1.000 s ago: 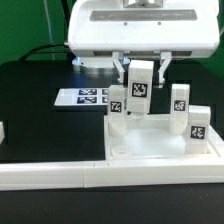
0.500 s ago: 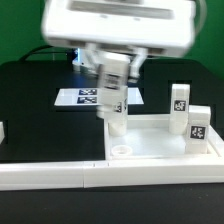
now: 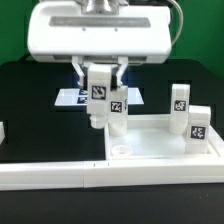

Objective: Assemble square table

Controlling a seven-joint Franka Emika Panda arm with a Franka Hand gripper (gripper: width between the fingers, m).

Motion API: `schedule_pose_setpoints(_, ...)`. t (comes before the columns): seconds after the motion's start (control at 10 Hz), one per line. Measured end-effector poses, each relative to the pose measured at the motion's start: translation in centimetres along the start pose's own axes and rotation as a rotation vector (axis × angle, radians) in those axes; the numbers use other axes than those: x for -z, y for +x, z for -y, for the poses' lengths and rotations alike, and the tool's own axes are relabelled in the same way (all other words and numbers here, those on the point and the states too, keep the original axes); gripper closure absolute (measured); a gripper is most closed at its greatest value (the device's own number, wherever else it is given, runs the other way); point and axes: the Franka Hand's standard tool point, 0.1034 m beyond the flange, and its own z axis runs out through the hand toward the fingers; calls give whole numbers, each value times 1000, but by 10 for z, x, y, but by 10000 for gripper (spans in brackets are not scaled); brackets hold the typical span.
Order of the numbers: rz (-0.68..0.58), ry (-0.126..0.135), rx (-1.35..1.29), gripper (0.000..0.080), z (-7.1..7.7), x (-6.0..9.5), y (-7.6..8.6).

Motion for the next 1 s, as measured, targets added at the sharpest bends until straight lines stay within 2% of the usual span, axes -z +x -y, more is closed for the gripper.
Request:
schedule_pose_setpoints(0.2, 12, 10, -2, 512, 14, -14, -3)
schedule_pose_setpoints(0.3, 15, 12, -1, 512, 16, -17, -4)
schedule_pose_setpoints(0.7, 24, 20, 10, 512, 26, -22, -9)
schedule_pose_setpoints(1.0, 26, 22, 13, 512, 27, -24, -10)
